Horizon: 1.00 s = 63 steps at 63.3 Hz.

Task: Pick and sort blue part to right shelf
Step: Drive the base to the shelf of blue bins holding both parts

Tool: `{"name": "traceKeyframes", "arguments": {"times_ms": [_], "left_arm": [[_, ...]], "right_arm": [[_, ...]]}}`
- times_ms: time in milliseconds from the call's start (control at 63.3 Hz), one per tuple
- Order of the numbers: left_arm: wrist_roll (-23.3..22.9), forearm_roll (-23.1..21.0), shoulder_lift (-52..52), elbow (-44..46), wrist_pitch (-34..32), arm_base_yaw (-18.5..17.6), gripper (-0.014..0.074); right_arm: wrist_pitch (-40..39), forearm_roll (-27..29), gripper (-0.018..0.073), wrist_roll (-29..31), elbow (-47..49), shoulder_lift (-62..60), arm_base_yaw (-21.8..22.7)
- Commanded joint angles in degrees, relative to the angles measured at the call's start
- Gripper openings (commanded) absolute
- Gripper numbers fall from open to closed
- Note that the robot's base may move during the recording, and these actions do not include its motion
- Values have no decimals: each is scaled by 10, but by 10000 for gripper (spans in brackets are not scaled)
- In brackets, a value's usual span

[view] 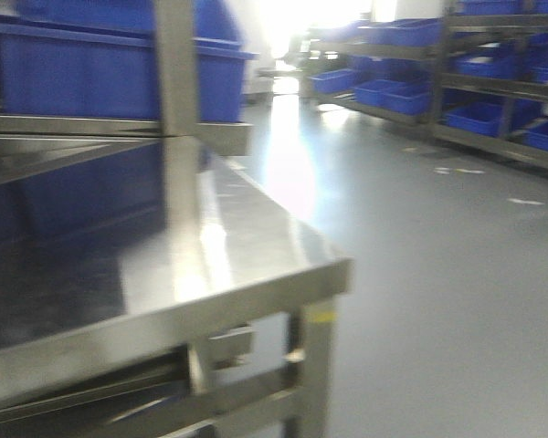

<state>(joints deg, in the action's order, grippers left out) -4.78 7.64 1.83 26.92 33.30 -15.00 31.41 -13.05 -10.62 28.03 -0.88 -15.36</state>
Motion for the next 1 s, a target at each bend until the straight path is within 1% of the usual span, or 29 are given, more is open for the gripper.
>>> {"name": "traceKeyframes", "arguments": {"times_ms": [0,979], "left_arm": [[-5,2,9,16,-50,0,388],[-5,2,9,16,-50,0,388]], "right_arm": [[-52,-13,236,5,16,-5,1],[-52,-13,236,5,16,-5,1]]}}
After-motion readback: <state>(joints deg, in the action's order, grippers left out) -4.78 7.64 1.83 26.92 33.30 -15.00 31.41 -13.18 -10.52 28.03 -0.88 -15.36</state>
